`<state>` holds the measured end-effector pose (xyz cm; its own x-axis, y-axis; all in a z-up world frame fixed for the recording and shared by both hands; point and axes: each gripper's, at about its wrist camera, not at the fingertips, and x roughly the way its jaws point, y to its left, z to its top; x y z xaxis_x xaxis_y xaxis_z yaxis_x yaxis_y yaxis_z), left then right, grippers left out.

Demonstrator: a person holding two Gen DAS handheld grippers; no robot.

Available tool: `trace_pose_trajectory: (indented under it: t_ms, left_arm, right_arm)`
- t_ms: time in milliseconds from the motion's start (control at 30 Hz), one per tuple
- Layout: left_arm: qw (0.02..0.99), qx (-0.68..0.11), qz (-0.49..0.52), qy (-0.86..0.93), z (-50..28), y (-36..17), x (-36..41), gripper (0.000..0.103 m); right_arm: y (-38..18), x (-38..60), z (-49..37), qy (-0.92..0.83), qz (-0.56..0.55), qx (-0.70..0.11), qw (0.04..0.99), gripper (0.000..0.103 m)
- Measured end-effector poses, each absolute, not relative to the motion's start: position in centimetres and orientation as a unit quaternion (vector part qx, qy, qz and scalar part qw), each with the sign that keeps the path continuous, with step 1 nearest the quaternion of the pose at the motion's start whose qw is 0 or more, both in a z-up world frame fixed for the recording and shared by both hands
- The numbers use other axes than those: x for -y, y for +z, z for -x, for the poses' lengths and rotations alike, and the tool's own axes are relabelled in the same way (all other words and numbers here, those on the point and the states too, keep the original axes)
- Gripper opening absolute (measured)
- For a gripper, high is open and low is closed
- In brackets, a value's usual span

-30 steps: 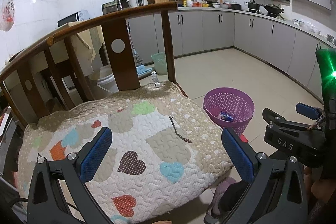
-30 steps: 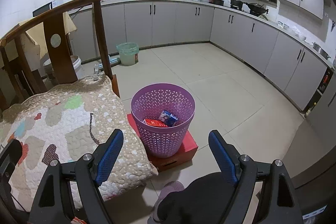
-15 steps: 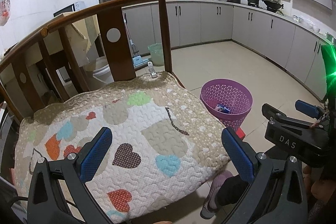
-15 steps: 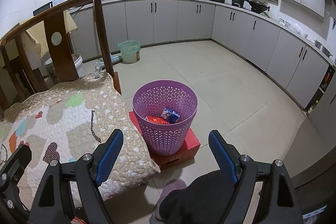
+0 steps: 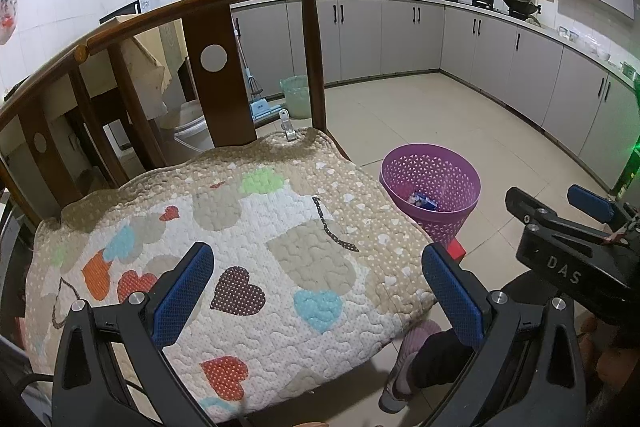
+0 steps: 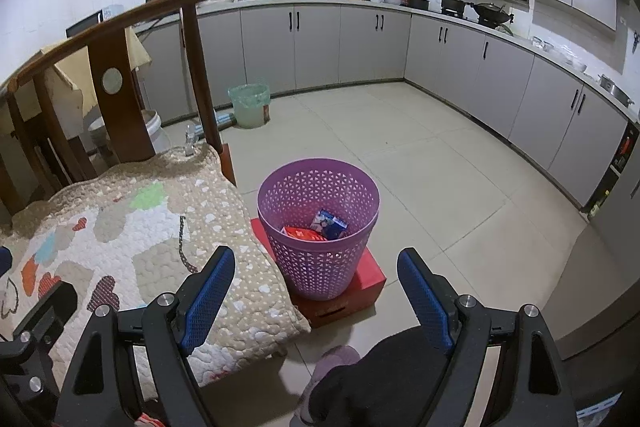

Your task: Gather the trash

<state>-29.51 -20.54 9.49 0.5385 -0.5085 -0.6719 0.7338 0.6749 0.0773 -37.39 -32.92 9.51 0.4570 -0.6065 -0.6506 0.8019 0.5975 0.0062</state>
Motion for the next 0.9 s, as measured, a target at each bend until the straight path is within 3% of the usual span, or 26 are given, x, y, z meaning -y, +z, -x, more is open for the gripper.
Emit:
trace_pose_trajectory:
  t_ms: [900]
  left_arm:
    - [0.853,-0.32,-0.182,-0.37,29.95,9.11,20.9,0.103]
  right_arm:
    - [9.89,33.03,38.26,-0.415,-0.166,-0.279,0.85,0.087]
